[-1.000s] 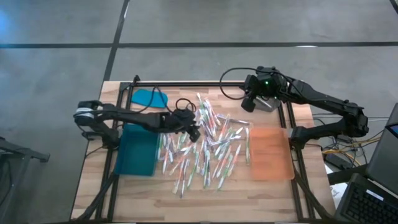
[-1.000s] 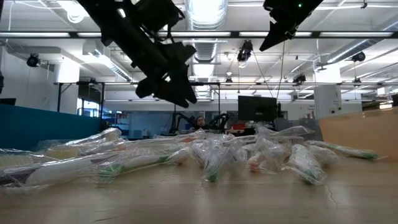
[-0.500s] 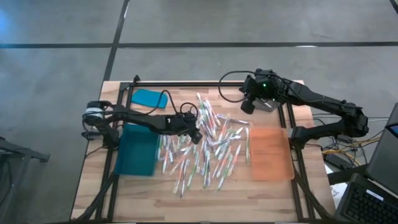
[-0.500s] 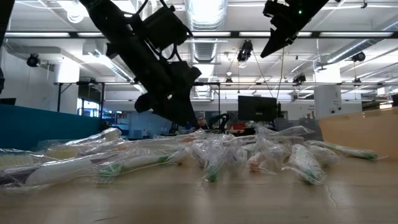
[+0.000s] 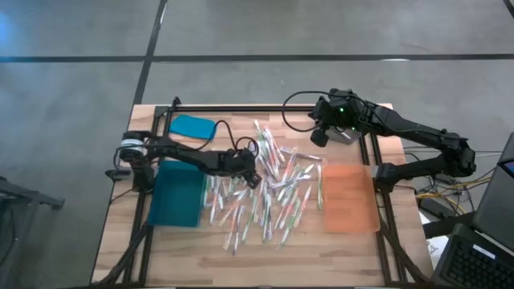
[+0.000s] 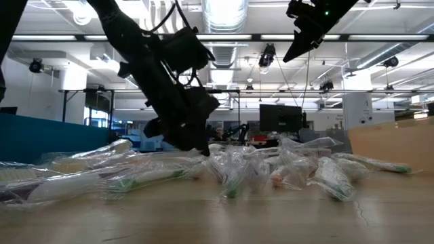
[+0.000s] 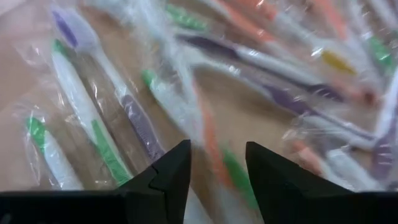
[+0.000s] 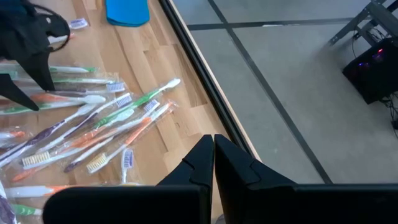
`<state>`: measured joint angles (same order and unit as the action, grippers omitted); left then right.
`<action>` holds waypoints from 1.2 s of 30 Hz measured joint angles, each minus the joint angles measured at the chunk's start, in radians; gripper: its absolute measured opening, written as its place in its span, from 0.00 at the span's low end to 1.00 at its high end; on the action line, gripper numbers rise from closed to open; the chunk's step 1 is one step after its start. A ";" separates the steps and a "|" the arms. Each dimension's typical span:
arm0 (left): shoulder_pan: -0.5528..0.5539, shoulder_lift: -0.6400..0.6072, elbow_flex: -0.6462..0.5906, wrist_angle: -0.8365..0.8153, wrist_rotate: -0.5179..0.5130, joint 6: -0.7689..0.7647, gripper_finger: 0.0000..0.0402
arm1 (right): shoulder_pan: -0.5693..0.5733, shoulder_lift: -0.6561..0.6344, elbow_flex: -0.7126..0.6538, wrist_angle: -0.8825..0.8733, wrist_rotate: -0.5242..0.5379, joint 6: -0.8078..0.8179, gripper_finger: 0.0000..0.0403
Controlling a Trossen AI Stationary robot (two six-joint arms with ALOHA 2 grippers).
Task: Pick & Place Toothbrushes
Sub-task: Put the orange toothbrush into the blue bin
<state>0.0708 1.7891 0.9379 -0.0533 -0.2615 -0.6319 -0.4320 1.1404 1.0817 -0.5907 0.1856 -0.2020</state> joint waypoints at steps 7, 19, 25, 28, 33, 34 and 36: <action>0.001 0.027 0.000 0.012 -0.005 -0.001 0.39 | 0.000 0.000 0.000 0.000 0.000 0.000 0.02; 0.001 0.025 0.005 0.034 0.003 -0.010 0.38 | 0.000 0.000 0.000 0.000 0.000 0.000 0.02; 0.001 0.024 0.012 0.034 0.003 -0.010 0.25 | 0.000 0.000 0.000 0.000 0.000 0.000 0.02; 0.001 0.024 0.017 0.035 0.003 -0.010 0.17 | 0.000 0.000 0.000 0.000 0.000 0.000 0.02; 0.001 0.024 0.024 0.031 0.004 -0.006 0.06 | 0.000 0.000 0.000 0.000 0.000 0.000 0.02; 0.001 0.024 0.026 0.030 0.009 -0.002 0.06 | 0.000 0.000 0.000 0.000 0.000 0.000 0.02; 0.001 0.024 0.031 0.028 0.013 0.002 0.05 | 0.000 0.000 0.000 0.000 0.000 0.000 0.02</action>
<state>0.0719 1.8130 0.9692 -0.0251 -0.2490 -0.6297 -0.4324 1.1404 1.0817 -0.5911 0.1852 -0.2016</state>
